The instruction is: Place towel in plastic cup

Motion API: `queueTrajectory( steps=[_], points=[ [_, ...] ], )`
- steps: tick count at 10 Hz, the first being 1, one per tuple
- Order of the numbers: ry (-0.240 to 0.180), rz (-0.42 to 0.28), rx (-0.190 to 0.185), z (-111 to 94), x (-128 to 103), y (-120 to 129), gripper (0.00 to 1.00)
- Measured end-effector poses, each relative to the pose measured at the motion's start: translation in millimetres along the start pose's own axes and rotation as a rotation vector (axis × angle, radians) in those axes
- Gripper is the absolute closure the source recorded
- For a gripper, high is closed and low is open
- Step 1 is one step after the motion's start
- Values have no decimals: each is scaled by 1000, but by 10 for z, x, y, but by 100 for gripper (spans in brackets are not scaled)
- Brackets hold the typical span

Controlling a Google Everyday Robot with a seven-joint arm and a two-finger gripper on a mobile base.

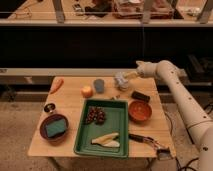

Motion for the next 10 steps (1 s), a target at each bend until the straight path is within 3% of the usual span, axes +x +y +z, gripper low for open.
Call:
queueTrajectory(
  steps=[4, 7, 10],
  points=[
    [-10, -5, 4, -18, 2, 21, 20],
    [-61, -62, 103, -89, 230, -65, 20],
    [-85, -124, 134, -330, 292, -214, 20]
  ],
)
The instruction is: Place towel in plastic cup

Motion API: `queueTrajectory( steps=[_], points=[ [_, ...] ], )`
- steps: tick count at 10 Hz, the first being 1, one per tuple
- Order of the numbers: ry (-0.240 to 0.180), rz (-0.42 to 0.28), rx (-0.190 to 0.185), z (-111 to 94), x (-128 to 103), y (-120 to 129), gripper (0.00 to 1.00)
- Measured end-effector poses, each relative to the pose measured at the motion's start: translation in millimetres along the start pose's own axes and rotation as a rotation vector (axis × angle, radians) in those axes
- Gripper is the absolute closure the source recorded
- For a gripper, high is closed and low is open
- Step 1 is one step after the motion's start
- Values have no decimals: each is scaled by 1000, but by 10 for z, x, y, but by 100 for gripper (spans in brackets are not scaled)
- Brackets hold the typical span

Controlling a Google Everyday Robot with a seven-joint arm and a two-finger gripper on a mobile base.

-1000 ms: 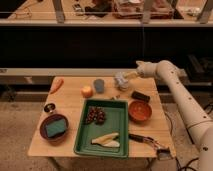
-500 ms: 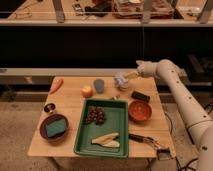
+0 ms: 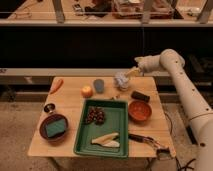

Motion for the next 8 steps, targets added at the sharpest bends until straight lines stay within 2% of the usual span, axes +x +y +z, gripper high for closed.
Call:
queueTrajectory(
  steps=[1, 2, 3, 4, 6, 8],
  points=[
    [-29, -47, -24, -41, -8, -65, 20],
    [-61, -86, -65, -71, -57, -97, 20],
    [-85, -113, -102, -39, -141, -123, 20],
    [-117, -140, -123, 79, -255, -163, 20],
    [-148, -132, -125, 252, -459, -173, 20],
    [-154, -116, -99, 382, -553, -162, 20]
  ],
)
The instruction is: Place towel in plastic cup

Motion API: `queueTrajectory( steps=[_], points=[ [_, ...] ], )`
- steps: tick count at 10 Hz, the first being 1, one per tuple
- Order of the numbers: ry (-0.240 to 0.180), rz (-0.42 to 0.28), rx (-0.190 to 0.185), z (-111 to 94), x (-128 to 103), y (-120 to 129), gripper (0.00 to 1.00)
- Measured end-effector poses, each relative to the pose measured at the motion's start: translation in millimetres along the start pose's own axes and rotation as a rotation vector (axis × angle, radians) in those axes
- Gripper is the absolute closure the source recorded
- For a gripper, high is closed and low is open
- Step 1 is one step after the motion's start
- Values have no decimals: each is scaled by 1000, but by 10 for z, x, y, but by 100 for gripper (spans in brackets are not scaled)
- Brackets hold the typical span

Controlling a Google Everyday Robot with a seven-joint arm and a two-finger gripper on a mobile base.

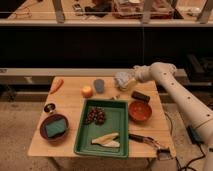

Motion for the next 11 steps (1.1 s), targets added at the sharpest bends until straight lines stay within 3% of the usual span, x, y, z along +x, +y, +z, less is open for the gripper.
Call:
queueTrajectory(
  steps=[11],
  points=[
    [32, -56, 79, 249, -85, -160, 20]
  ],
)
